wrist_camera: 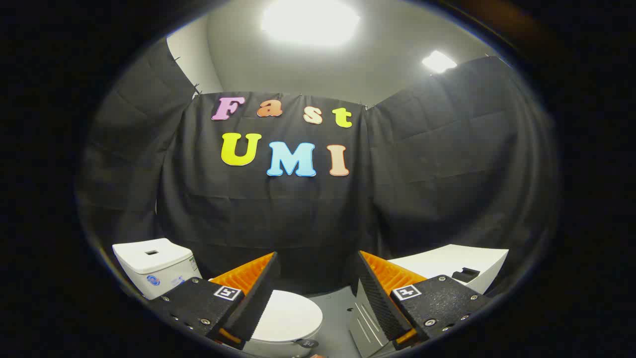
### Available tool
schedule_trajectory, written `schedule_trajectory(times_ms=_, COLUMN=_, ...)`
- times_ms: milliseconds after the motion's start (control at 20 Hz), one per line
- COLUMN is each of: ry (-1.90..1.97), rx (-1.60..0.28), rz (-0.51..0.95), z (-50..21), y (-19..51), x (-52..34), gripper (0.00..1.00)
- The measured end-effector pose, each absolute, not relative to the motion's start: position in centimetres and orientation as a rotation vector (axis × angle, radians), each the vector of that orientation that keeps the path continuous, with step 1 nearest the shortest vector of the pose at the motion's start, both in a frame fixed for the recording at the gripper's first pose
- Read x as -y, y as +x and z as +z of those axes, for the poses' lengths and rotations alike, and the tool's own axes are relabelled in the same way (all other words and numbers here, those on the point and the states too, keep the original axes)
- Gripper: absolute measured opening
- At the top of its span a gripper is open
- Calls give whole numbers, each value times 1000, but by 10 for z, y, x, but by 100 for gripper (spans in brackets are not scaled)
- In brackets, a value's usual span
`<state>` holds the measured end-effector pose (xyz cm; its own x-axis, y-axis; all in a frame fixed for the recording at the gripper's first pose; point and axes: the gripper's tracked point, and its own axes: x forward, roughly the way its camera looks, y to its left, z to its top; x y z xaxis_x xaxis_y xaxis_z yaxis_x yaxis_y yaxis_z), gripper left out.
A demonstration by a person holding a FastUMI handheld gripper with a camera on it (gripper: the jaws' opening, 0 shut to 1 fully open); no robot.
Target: Open the toilet lid.
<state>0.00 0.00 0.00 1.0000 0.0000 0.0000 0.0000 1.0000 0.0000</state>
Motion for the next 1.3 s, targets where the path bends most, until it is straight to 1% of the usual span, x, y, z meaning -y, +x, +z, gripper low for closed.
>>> schedule_trajectory(times_ms=500, ry=-42, rx=-29, rz=34, z=-9, y=5, x=-12, gripper=95)
schedule_trajectory(times_ms=950, ry=-2, rx=-32, rz=19, z=-11, y=7, x=-8, gripper=95)
schedule_trajectory(times_ms=1300, ry=17, rx=-119, rz=43, z=-34, y=10, x=-13, gripper=95)
